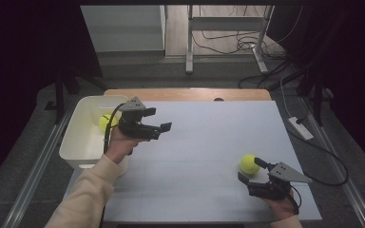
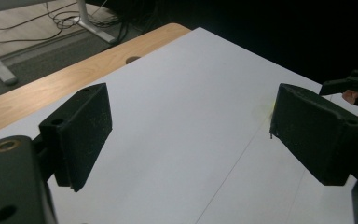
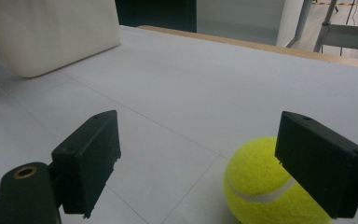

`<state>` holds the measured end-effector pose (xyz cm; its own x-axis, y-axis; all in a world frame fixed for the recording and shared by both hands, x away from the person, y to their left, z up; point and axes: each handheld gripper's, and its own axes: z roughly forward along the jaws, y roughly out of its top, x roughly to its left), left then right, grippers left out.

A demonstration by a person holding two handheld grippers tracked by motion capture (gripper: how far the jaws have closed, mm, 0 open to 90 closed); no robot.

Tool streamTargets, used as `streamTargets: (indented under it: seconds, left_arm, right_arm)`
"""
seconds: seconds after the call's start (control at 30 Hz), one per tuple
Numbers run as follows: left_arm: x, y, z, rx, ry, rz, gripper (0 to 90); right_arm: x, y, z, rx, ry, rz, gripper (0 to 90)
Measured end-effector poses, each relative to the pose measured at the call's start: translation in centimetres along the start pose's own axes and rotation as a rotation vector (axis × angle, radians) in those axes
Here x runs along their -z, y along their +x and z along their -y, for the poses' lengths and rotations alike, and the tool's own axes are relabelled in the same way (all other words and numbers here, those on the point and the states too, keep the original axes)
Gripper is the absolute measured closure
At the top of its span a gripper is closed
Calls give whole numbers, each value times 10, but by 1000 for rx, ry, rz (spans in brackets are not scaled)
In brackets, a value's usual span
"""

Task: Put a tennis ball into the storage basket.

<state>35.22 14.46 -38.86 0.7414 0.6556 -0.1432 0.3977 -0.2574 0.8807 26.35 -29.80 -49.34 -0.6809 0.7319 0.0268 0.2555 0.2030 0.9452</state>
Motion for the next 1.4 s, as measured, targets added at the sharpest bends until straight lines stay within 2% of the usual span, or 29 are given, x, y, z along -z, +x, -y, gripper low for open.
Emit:
streamTargets:
  seconds: [0.3,0.6,1.07,1.4]
  left_arm:
    - [-7,-7,-2,-15,11,18,132]
    - [-27,-16,-1,-37,72,38,129]
    - [-46,-27,0,-56,108,72,127]
    - [-67,-37,3,-74,138,125,127]
  right_arm:
    - [-2,0,0,0,0,-5,138]
    - [-2,2,-1,12,1,-13,138]
    - [-2,5,-3,24,-2,-24,138]
    - [-2,3,-4,16,-8,-24,138]
